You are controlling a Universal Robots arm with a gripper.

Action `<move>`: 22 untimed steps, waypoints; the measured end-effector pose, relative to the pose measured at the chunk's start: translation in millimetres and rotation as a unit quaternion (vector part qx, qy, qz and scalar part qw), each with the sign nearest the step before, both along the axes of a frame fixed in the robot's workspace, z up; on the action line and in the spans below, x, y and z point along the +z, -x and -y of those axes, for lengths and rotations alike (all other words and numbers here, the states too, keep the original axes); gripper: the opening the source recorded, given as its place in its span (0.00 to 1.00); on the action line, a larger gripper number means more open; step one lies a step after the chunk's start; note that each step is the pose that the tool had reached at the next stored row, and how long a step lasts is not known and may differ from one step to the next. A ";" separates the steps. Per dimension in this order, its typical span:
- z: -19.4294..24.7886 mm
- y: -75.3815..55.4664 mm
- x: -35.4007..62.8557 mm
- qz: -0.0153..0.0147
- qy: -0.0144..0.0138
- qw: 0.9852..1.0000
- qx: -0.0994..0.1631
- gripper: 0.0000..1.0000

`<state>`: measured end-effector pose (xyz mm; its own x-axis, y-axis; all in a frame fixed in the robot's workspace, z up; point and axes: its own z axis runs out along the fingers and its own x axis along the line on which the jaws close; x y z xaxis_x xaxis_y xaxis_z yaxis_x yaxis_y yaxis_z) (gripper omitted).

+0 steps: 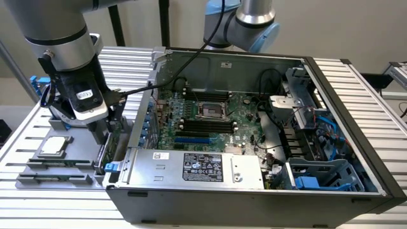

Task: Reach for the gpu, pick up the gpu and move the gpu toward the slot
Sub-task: 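Pick up the gpu and move the gpu toward the slot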

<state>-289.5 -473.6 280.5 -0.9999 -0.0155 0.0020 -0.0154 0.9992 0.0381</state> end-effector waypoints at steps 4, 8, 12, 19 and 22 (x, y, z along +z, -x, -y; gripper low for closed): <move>0.0 0.0 -7.3 0.000 0.000 1.000 -0.003 0.45; 0.0 0.0 -14.6 0.000 0.000 1.000 -0.005 0.45; 0.1 0.0 -21.9 0.000 0.000 1.000 -0.007 0.45; 0.0 0.0 -34.5 0.000 0.000 1.000 -0.009 0.45; 0.0 0.0 -36.8 0.000 0.000 1.000 -0.011 0.45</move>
